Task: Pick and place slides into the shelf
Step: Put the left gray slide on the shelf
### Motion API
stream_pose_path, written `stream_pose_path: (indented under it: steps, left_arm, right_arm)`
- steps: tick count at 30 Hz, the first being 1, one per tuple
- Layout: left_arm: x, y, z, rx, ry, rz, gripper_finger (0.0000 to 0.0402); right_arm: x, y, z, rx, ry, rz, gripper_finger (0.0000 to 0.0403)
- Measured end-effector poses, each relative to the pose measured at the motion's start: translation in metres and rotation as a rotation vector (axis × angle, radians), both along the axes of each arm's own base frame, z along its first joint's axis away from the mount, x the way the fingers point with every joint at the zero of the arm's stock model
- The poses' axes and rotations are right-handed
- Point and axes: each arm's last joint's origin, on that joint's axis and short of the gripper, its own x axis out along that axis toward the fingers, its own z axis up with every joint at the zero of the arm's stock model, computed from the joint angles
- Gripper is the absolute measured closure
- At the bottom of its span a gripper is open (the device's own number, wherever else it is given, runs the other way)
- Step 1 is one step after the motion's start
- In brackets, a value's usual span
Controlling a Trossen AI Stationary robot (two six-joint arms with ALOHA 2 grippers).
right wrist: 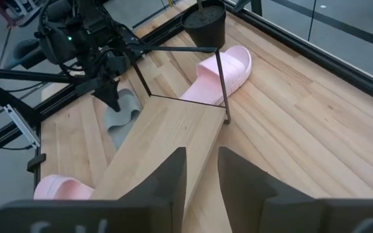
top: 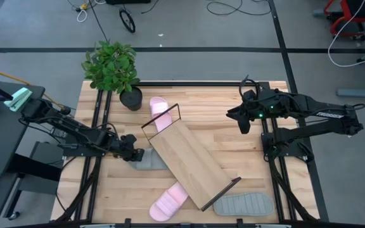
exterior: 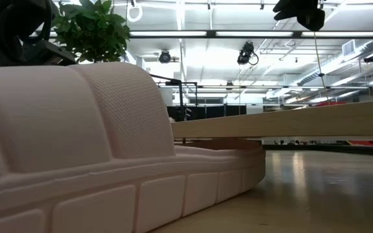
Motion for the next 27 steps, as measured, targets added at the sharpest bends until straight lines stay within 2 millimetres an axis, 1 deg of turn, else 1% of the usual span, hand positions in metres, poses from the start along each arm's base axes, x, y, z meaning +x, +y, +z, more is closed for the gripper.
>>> stream_pose_path:
  steps: [3, 9, 18, 27]
  left_arm:
    - [0.0, -0.001, 0.0, -0.009, 0.003, -0.014, 0.0389]
    - [-0.003, -0.007, 0.0, -0.047, 0.024, -0.053, 0.0383]
    - [-0.01, -0.015, 0.002, -0.101, 0.04, -0.077, 0.0389]
    - [-0.028, -0.024, 0.008, -0.165, 0.091, -0.091, 0.0389]
  right_arm:
    - [0.0, 0.0, 0.0, 0.0, 0.0, 0.0, 0.0312]
    - [0.0, 0.0, 0.0, 0.0, 0.0, 0.0, 0.0312]
    - [0.0, 0.0, 0.0, -0.001, 0.001, 0.001, 0.0313]
    - [0.0, 0.0, 0.0, -0.002, 0.001, 0.001, 0.0313]
